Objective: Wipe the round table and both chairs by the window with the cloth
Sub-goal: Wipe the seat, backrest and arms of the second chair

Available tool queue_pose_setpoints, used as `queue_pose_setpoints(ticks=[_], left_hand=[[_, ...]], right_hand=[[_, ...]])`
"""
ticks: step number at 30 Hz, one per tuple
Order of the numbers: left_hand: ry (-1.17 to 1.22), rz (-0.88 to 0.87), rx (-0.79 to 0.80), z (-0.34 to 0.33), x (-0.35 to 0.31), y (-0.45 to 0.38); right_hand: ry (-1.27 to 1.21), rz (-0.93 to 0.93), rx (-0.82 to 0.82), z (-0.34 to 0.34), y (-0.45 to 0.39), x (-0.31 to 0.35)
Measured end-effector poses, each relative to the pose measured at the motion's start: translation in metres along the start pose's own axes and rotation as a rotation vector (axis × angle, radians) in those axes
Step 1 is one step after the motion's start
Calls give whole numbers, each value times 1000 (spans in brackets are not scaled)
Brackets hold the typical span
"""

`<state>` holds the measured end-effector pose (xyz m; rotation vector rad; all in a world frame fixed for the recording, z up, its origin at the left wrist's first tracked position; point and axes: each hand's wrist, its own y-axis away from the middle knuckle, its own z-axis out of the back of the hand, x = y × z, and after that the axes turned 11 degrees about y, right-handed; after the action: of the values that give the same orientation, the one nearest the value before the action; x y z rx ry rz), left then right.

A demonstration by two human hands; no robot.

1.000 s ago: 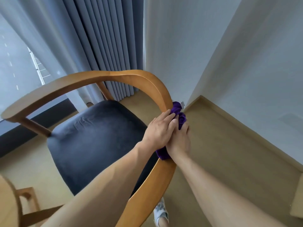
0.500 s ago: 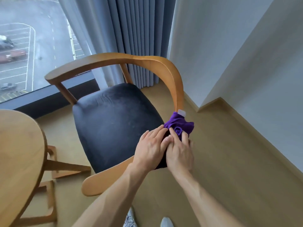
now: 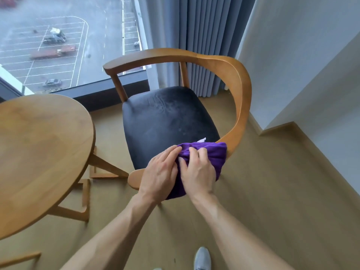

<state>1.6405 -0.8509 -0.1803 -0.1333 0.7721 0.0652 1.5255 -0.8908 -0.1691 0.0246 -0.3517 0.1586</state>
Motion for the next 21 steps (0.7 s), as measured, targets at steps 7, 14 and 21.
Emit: queue_pose_setpoints(ticks=[7, 14, 21], left_hand=[[-139, 159, -8, 42, 37, 62], [-410, 181, 28, 8, 3, 34], [-217, 162, 189, -33, -31, -33]], right_hand=[[-384, -29, 268, -16, 23, 61], [-301, 7, 59, 0, 13, 20], [-152, -99, -58, 6, -25, -24]])
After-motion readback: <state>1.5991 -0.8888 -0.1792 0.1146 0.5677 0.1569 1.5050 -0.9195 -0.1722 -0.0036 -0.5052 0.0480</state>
